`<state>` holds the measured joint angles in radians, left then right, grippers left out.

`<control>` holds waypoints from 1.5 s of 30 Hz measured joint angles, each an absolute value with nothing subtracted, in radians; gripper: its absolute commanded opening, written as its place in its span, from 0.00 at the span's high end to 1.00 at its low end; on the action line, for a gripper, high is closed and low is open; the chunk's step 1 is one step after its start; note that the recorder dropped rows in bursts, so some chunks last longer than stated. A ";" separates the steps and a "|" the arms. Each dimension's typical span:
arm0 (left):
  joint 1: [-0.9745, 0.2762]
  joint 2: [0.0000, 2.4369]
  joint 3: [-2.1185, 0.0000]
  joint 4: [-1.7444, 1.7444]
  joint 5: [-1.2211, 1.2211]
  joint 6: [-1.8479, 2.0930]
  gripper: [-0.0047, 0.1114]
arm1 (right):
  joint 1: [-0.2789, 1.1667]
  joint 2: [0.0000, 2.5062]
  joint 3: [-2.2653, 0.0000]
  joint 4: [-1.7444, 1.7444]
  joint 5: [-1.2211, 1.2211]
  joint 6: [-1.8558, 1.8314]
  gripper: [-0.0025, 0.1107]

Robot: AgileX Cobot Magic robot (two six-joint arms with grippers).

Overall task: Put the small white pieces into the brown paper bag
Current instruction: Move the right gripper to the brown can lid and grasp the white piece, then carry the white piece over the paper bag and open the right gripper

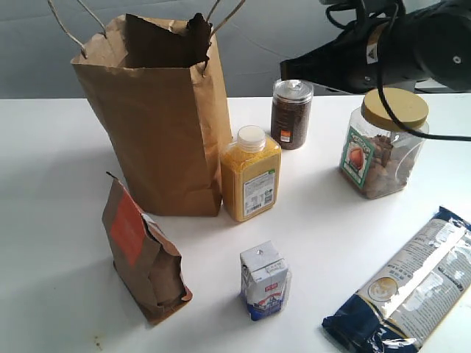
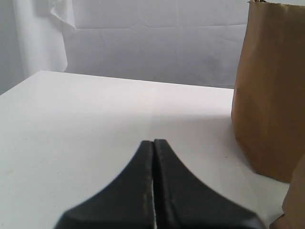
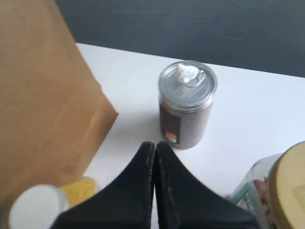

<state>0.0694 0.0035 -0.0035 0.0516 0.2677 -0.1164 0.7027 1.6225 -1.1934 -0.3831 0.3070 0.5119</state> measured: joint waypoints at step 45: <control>0.069 0.003 -0.004 0.052 0.268 -0.116 0.96 | 0.605 2.259 -1.881 -0.128 0.498 0.213 0.52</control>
<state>0.0694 0.0035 -0.0035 0.0516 0.2677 -0.1164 0.6046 2.2594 -1.8813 -0.1276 0.4984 0.2135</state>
